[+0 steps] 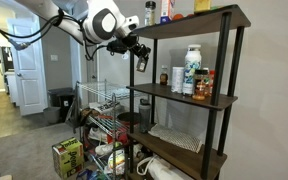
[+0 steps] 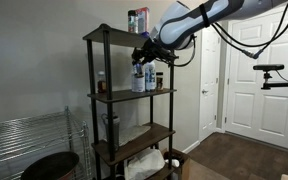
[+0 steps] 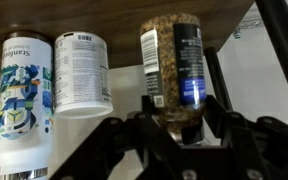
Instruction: Move one glass jar to the second shelf from the top.
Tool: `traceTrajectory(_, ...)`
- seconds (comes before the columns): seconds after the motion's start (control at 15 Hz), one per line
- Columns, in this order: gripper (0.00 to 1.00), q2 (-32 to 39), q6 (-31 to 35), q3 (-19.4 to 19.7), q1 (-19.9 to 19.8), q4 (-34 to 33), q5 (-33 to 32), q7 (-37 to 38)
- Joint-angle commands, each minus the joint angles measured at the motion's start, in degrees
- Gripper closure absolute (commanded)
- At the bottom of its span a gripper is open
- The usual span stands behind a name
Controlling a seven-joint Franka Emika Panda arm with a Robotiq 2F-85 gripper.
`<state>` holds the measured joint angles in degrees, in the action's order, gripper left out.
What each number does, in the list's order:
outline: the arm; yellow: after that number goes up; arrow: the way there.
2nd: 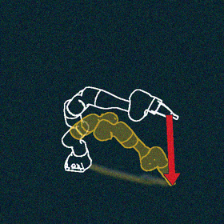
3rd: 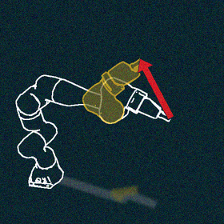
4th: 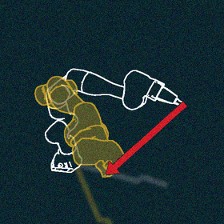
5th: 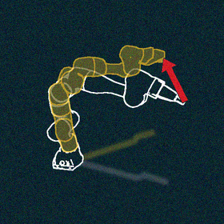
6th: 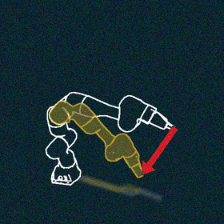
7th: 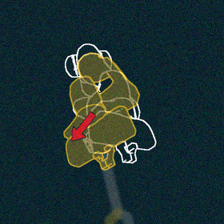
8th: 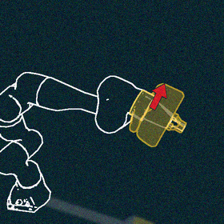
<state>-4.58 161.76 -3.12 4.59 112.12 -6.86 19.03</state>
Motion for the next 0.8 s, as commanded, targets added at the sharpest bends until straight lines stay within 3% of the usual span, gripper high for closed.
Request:
traceTrajectory(0.0,0.70,-3.02,7.16,-0.48,-0.46,6.56,-2.42,3.71)
traceTrajectory(0.4,0.70,-1.57,16.01,-1.03,-1.75,9.03,-5.74,9.18)
traceTrajectory(0.73,0.70,0.08,17.06,-2.36,-4.11,7.15,-13.46,16.72)
